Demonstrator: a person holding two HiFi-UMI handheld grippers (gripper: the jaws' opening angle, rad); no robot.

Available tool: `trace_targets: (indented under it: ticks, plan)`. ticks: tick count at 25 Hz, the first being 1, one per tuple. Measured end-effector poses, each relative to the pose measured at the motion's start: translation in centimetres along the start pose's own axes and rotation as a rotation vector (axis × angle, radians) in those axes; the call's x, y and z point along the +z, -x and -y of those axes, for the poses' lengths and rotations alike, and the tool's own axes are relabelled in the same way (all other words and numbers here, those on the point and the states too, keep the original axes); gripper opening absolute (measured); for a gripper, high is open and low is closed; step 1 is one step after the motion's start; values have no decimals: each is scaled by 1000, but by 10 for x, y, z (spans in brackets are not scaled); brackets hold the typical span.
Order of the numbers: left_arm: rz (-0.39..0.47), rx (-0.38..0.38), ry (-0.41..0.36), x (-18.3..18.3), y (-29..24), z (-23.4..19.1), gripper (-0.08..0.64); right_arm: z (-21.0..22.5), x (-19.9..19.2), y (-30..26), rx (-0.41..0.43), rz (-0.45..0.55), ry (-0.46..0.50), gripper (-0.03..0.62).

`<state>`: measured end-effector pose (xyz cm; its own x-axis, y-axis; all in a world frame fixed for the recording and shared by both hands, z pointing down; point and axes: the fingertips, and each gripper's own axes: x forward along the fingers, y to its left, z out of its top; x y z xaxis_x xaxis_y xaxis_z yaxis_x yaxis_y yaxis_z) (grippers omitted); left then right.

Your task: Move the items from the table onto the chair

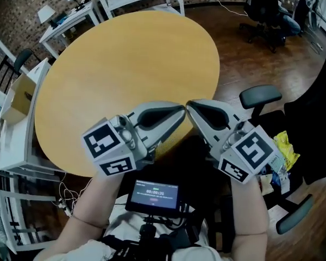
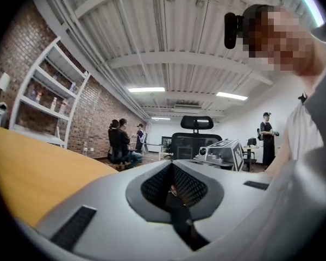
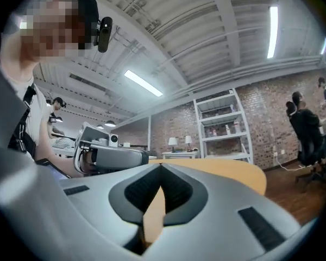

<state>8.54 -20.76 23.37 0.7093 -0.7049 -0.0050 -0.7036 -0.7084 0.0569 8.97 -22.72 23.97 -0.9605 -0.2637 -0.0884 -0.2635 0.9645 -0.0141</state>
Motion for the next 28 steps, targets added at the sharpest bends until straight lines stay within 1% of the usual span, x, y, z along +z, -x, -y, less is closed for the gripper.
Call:
trace_targets:
  ticks: [3, 6, 9, 12, 16, 18, 23, 28]
  plan:
    - [2, 111, -14, 3, 45, -23, 9, -29, -1, -45, 95, -1, 0, 8]
    - [-11, 231, -72, 6, 93, -42, 9, -54, -1, -84, 176, 2, -12, 6]
    - [-52, 356, -123, 1, 145, -60, 10, -75, -5, -120, 235, -11, -42, 6]
    - [-95, 478, -134, -10, 199, -81, 10, -100, -13, -157, 287, -37, -64, 7]
    - [-131, 618, -138, -26, 261, -102, 10, -139, -28, -197, 366, -81, -52, 7]
    - [-138, 647, -121, -34, 281, -109, 10, -156, -35, -211, 393, -99, -51, 7]
    - [-149, 683, -86, -49, 316, -124, 11, -188, -47, -238, 426, -143, -53, 6]
    - [-113, 691, -42, -49, 334, -139, 11, -206, -55, -259, 446, -177, -41, 8]
